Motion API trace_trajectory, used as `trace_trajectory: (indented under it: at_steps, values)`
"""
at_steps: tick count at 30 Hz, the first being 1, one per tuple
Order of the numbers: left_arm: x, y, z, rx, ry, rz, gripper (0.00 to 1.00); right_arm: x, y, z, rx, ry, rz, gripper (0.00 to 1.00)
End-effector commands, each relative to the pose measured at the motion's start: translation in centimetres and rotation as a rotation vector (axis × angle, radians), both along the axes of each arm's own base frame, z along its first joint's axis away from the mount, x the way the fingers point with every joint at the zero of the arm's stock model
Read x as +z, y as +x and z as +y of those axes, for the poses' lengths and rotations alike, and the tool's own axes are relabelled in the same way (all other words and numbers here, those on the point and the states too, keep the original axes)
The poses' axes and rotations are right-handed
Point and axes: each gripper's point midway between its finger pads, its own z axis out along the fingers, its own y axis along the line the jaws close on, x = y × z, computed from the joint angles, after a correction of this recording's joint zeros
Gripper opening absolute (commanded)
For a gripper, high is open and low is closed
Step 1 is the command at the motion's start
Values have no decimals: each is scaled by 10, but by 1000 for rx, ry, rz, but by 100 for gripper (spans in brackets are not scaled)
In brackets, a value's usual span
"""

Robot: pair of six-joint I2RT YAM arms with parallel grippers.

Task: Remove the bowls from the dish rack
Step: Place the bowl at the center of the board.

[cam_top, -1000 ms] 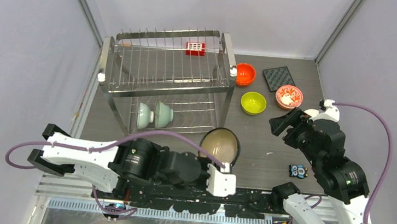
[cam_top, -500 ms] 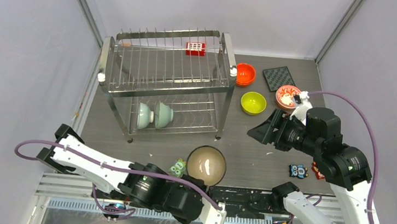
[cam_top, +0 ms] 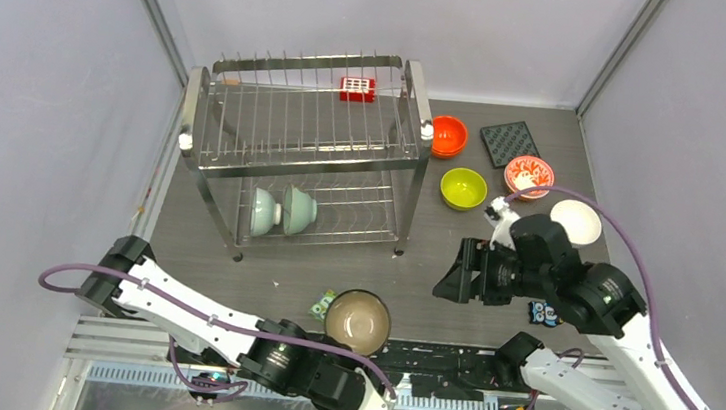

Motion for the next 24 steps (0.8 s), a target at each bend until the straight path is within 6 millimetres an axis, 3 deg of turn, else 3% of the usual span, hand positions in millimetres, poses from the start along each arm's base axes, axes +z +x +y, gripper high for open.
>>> trace_trajectory:
  at_steps: [1,8,15,24]
  values:
    - [23,-7,-28,18,-152,33,0,-18,15,1,-67,-94,-65,74]
    - [12,-13,-26,34,-118,73,0,-29,9,39,40,-209,-169,80]
    - [15,-19,-23,36,-151,134,0,-46,-3,84,93,-247,-192,89]
    - [28,-22,-17,46,-198,186,0,-48,-5,112,100,-194,-182,79]
